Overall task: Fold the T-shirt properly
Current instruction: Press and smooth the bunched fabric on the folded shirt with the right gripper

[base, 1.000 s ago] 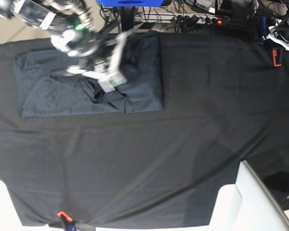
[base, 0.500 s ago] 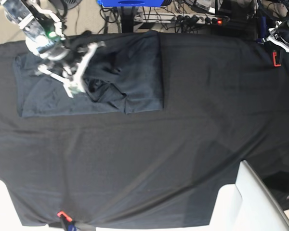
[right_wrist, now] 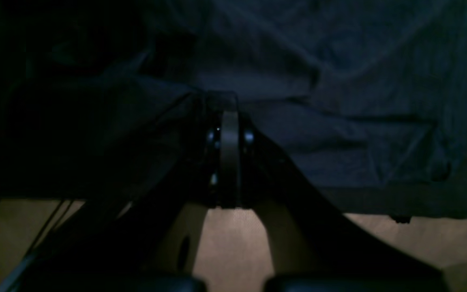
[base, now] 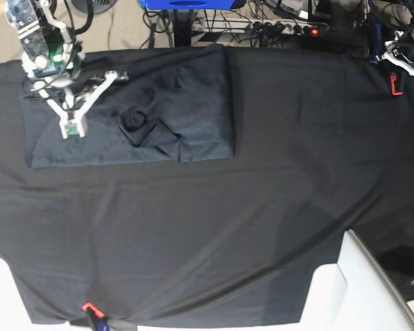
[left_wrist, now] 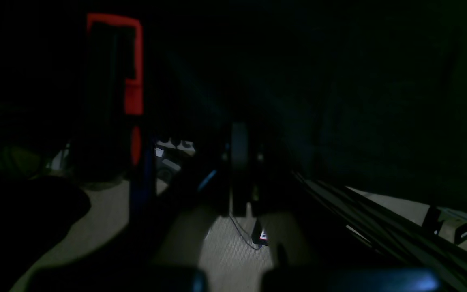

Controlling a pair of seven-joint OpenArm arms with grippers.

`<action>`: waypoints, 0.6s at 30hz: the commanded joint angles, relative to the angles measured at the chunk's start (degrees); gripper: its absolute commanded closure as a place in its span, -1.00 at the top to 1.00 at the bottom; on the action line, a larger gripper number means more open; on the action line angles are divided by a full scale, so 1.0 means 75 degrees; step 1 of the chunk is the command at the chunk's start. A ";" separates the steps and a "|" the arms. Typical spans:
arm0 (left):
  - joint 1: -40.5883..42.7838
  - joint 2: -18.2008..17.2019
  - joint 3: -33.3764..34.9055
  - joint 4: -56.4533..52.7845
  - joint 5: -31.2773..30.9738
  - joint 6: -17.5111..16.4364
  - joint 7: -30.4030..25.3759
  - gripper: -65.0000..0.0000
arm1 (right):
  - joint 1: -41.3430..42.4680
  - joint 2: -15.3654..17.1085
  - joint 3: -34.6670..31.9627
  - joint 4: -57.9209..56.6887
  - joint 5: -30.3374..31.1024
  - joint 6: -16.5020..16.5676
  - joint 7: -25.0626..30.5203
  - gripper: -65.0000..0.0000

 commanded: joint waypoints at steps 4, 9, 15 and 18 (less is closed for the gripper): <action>0.0018 -0.0178 -0.0055 0.0101 -0.0099 -0.0066 -0.0099 -1.00 | 0.0047 0.0006 0.0025 0.0112 -0.0010 0.0005 0.0016 -1.00; 0.0018 -0.0178 -0.0044 0.0101 -0.0099 -0.0066 -0.0099 -1.00 | 0.0012 -0.0017 0.0025 0.0112 0.0002 -0.0007 -0.0007 -0.99; 0.0018 -0.0178 -0.0044 0.0101 -0.0099 -0.0066 -0.0099 -1.00 | 0.0000 -0.0346 0.0025 0.0358 -0.0010 0.0005 -0.0452 -0.17; 0.0018 -0.0178 -0.0044 0.0089 -0.0099 -0.0066 -0.0099 -1.00 | 0.0000 -0.0334 0.0025 0.0745 -0.0034 0.0005 -0.0030 0.13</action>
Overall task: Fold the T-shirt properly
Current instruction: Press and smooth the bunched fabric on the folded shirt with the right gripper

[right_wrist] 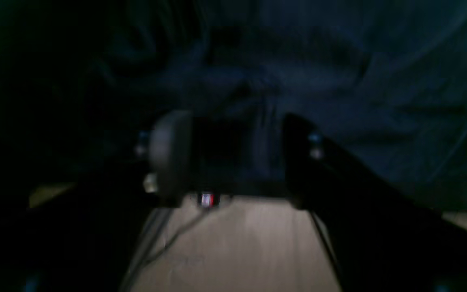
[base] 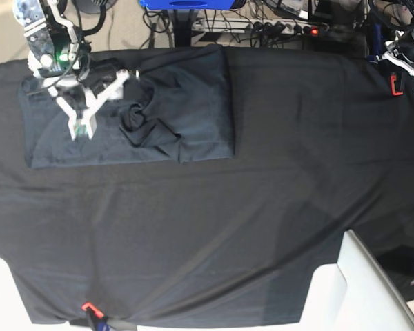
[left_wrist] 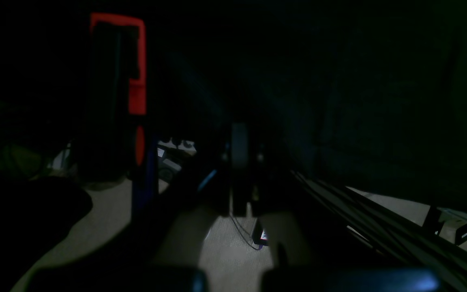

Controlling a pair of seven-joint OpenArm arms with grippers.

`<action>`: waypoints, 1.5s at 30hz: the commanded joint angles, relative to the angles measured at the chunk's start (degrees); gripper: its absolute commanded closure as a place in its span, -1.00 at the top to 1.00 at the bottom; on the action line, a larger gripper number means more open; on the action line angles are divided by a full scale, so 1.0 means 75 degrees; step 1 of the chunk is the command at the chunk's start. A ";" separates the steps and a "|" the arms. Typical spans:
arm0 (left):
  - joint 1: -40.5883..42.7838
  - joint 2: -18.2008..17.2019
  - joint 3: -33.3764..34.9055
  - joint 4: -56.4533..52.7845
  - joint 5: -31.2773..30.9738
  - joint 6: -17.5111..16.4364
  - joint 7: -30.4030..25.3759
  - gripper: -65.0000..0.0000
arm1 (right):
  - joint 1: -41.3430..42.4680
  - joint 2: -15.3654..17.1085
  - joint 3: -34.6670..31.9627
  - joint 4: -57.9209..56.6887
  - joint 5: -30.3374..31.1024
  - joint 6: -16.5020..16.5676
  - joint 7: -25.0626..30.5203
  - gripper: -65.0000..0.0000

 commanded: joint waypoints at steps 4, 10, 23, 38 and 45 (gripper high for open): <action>0.0015 -0.0169 -0.0044 0.0089 -0.0102 -0.0066 -0.0102 -1.00 | 0.0263 0.0107 -0.0016 0.0446 -0.0034 0.0207 0.0572 0.17; 0.0015 -0.0169 -0.0044 0.0089 -0.0102 -0.0066 -0.0102 -1.00 | 0.1107 0.0107 -0.1282 0.0164 -0.0092 0.1203 0.0232 0.16; 0.0015 -0.0169 -0.0044 0.0089 -0.0102 -0.0066 -0.0102 -1.00 | 0.2092 -0.0655 -0.3345 -0.1406 -0.0643 0.1262 0.0256 -0.91; 0.0027 -0.0169 -0.0055 -0.0145 -0.0102 -0.0066 -0.0114 -1.00 | 0.2865 -0.0866 -0.3322 -0.2907 -0.0631 0.1262 0.0865 -0.91; 0.0027 -0.0181 -0.0055 -0.0239 -0.0102 -0.0066 -0.0114 -1.00 | 0.2889 -0.0843 -0.2654 -0.3317 -0.0631 0.1274 0.1006 -0.91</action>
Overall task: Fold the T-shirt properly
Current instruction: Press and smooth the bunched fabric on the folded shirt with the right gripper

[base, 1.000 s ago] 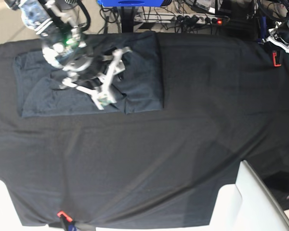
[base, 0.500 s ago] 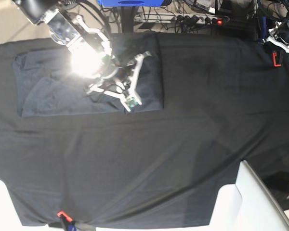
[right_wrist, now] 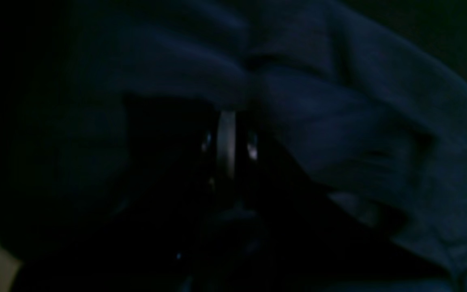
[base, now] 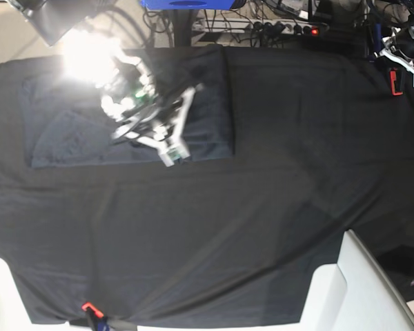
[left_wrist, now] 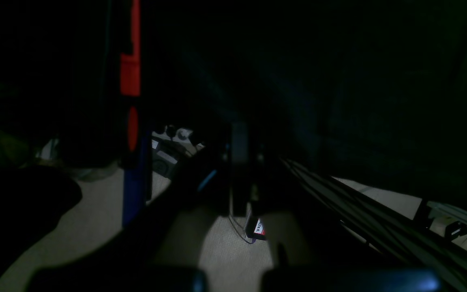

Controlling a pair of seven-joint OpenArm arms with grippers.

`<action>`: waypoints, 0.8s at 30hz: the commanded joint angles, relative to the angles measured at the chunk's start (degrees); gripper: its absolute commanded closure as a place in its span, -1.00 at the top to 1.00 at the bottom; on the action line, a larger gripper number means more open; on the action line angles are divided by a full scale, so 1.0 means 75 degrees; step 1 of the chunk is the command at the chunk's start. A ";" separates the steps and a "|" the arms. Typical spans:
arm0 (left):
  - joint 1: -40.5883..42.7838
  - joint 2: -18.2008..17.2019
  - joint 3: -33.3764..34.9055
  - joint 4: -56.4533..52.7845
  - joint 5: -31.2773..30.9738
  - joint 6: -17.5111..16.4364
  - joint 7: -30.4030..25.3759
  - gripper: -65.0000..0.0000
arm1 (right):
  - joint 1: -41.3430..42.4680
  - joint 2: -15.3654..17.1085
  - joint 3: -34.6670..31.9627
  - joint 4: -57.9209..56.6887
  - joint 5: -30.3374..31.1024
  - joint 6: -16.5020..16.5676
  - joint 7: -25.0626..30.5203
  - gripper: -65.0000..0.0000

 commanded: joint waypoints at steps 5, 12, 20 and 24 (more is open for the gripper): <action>0.0012 -0.0172 -0.0055 0.0096 -0.0084 -0.0066 -0.0111 -1.00 | 0.0112 0.0149 0.0658 0.0148 -0.0016 0.0524 0.0120 -0.91; -0.0140 -0.0172 -0.0055 0.0002 -0.0084 -0.0066 -0.0111 -1.00 | 0.0123 0.0196 0.1396 0.0125 -0.0040 0.0606 0.0120 -0.91; -0.0152 -0.0172 -0.0055 0.0002 -0.0084 -0.0066 -0.0111 -1.00 | 0.0358 0.0196 0.1502 0.0101 -0.0052 0.0606 0.0120 -0.91; -0.0152 -0.0172 -0.0055 -0.0009 -0.0084 -0.0066 -0.0111 -1.00 | 0.0381 0.0184 0.1982 0.0055 -0.0052 0.0560 0.0132 -0.91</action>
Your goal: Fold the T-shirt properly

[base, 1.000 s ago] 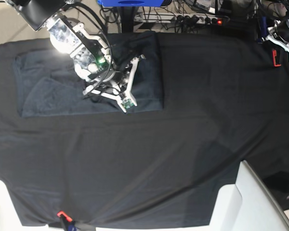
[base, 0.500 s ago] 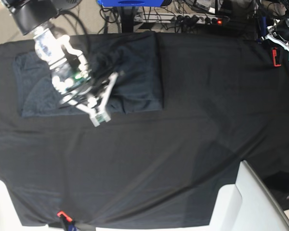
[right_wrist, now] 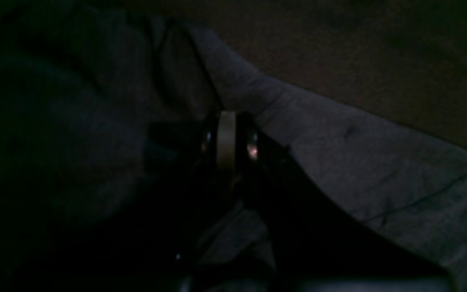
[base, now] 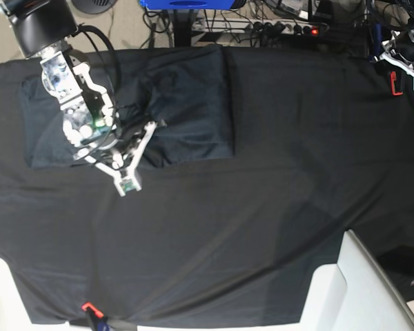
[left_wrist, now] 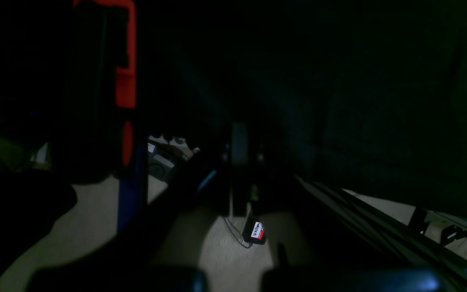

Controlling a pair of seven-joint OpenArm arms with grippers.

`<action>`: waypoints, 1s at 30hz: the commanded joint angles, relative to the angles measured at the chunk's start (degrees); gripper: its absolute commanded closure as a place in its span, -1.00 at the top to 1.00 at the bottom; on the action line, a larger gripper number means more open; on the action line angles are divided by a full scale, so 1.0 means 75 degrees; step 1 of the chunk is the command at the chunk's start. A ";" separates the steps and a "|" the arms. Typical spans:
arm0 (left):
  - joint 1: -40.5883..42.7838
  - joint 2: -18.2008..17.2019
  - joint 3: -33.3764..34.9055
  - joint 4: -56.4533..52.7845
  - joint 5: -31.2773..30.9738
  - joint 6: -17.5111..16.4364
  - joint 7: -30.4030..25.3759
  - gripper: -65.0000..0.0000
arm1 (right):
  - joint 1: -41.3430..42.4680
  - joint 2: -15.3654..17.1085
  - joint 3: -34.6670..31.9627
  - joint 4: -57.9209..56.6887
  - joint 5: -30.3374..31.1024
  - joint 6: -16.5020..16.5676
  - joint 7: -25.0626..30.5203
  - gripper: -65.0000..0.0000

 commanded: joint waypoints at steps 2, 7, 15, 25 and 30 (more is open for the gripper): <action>0.0044 -0.0172 -0.0055 0.0093 -0.0102 -0.0066 -0.0111 -1.00 | 0.0163 0.0068 0.0454 0.0025 -0.0069 -0.0055 0.0117 -0.91; 0.0044 -0.0172 -0.0055 0.0093 -0.0102 -0.0066 -0.0111 -1.00 | 0.0046 0.0103 0.0911 0.0283 -0.0069 -0.0536 0.0047 -0.91; 0.0044 -0.0172 -0.0055 0.0093 -0.0102 -0.0066 -0.0111 -1.00 | -0.2123 -0.0085 0.0864 0.2756 -0.0034 -0.0548 0.0047 -0.56; 0.0044 -0.0172 -0.0055 0.0093 -0.0102 -0.0066 -0.0111 -1.00 | -0.2662 -0.0190 0.0911 0.2346 -0.0022 -0.0536 0.0504 0.35; 0.0055 -0.0172 -0.0055 0.0093 -0.0102 -0.0066 -0.0111 -1.00 | -0.2850 -0.0214 0.0864 0.2381 -0.0022 -0.0536 0.0527 0.25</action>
